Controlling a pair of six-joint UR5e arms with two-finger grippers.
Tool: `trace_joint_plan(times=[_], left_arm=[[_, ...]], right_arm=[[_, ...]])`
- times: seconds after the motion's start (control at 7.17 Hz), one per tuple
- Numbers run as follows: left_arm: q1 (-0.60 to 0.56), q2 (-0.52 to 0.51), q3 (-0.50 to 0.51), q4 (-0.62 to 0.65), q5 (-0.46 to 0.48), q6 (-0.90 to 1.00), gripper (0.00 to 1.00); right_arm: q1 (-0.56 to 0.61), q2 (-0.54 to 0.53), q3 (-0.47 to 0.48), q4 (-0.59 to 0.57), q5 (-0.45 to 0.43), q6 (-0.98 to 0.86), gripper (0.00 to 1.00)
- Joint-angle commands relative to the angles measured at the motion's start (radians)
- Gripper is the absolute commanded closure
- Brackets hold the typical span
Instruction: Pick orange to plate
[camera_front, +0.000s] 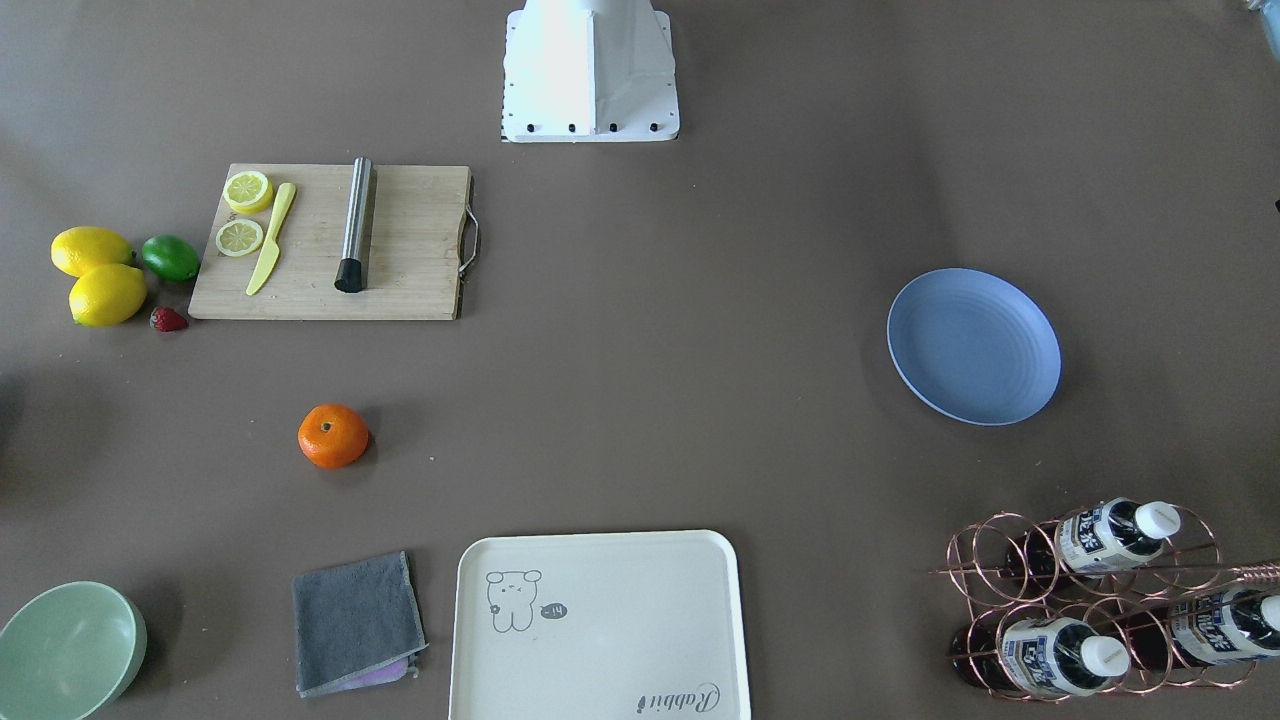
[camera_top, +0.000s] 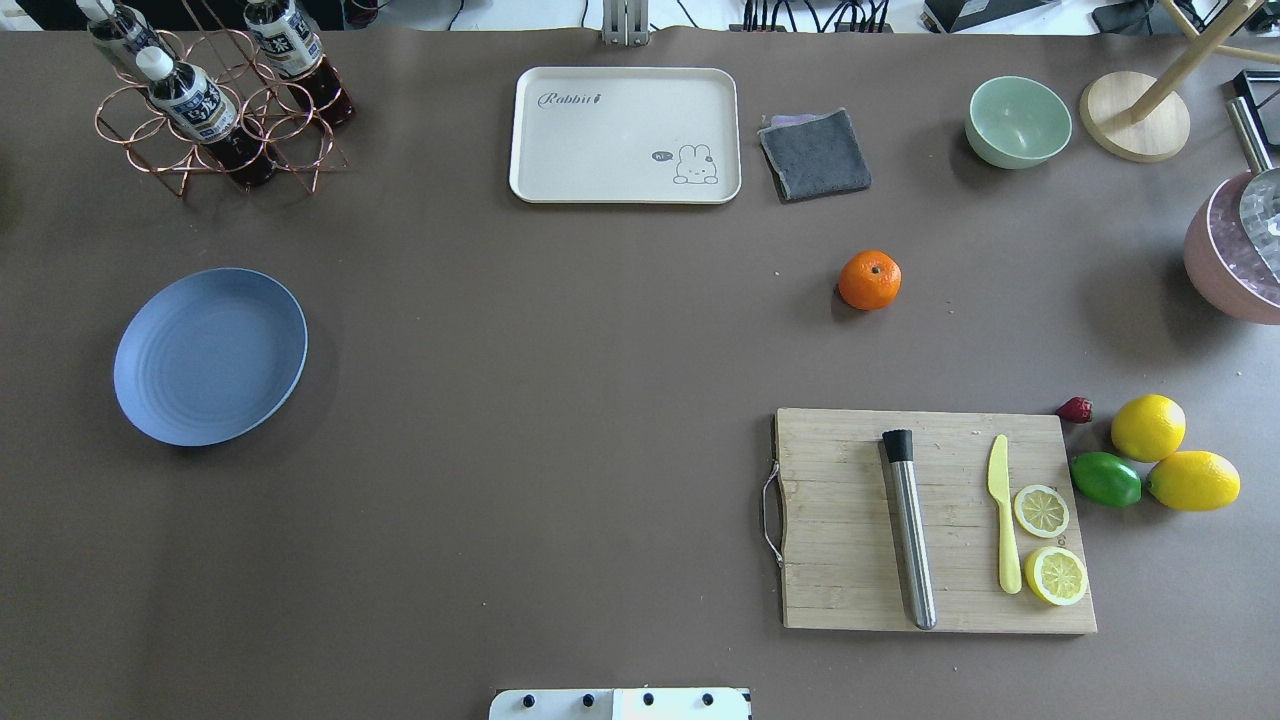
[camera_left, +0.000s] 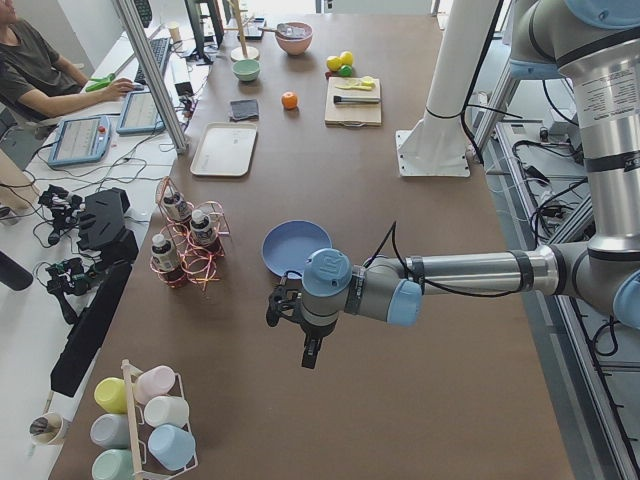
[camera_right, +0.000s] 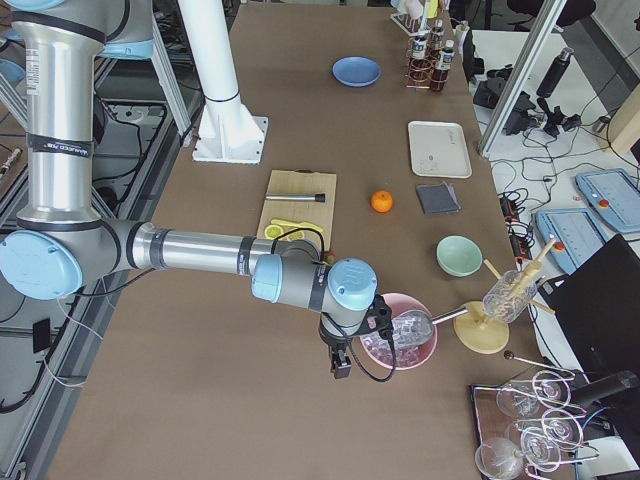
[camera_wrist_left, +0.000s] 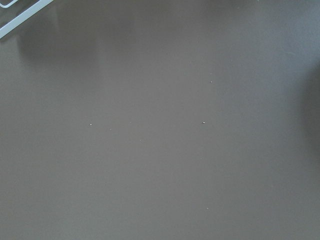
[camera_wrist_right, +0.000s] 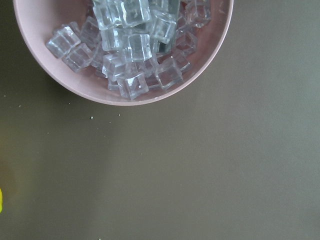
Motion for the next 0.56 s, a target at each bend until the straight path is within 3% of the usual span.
trace_joint_plan(times=[0.0,0.42], left_arm=[[0.004,-0.005,-0.001,-0.031,-0.001,0.0,0.02],[0.008,0.0,-0.016,-0.039,-0.002,-0.002,0.02]], right_arm=[[0.0,-0.012,0.005,0.0,-0.002,0.001,0.0],[0.0,-0.012,0.003,0.0,0.001,-0.001,0.0]])
